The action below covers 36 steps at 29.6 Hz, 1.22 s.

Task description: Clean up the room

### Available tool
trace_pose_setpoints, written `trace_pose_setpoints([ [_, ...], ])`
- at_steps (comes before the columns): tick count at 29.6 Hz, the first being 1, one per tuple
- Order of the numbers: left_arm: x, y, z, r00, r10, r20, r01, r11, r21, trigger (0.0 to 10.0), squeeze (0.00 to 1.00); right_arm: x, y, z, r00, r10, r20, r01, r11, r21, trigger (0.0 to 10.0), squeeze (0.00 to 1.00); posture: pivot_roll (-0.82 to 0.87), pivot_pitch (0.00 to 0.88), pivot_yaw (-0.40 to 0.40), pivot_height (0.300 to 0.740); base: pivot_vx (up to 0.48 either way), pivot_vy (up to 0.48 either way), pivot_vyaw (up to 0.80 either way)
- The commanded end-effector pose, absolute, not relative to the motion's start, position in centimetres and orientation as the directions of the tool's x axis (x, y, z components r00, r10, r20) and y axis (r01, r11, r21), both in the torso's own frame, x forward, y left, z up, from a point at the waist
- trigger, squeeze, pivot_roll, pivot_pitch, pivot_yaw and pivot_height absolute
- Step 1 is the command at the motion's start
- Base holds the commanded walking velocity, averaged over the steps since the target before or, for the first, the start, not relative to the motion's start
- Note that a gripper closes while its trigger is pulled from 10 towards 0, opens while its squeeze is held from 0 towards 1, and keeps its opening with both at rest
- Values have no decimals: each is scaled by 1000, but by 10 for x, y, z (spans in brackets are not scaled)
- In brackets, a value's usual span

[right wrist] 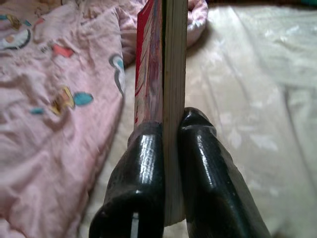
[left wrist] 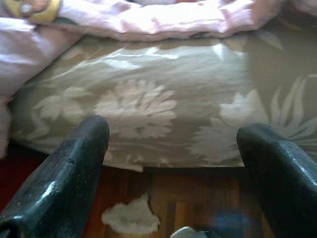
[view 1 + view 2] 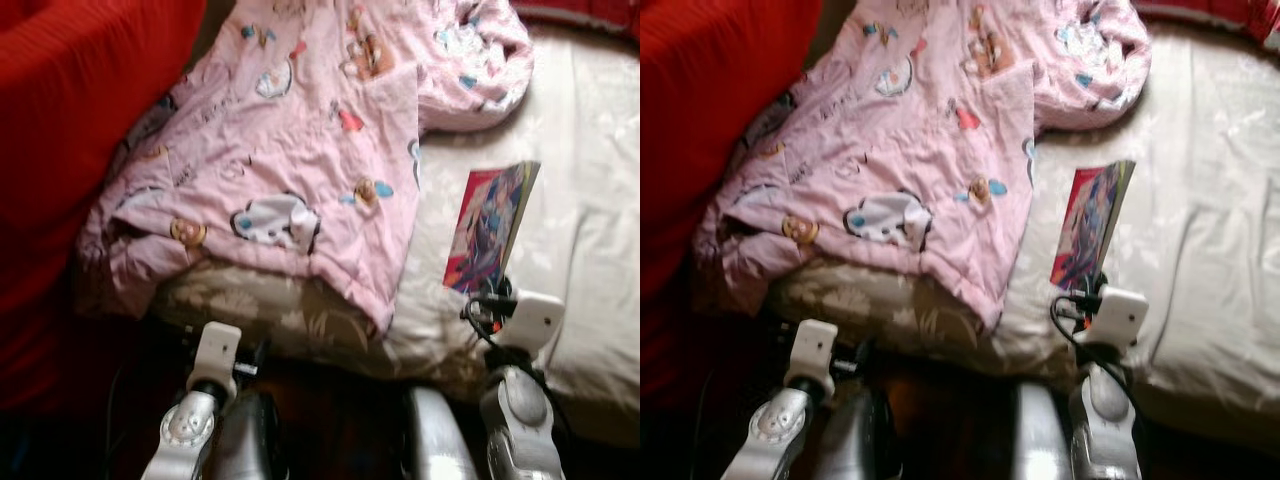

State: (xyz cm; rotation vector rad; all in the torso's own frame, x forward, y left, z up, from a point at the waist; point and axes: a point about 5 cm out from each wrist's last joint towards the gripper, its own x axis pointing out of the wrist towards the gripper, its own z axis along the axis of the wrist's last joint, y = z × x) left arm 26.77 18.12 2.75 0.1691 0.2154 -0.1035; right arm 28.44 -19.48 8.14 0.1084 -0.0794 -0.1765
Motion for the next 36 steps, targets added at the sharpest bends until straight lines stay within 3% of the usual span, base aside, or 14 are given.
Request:
trace_pose_setpoints([
  [1,260,195,17,963,-33,-266,76,985,153,10000,0,288,-193,96,977,-168,131,154,982,113,10000,0,-50,209,49,707,0,0,0],
  [8,258,209,2,944,31,-329,17,990,141,10000,0,292,-194,97,977,-166,134,151,982,112,10000,0,-48,207,41,740,0,0,0],
  [16,247,218,-19,895,86,-439,-35,992,124,10000,0,295,-189,91,987,-128,95,118,988,102,10000,0,-48,202,35,740,0,0,0],
  [36,224,212,-48,810,92,-579,-63,995,71,10000,0,298,-189,86,989,-132,70,123,985,119,10000,0,-46,200,39,740,0,0,0],
])
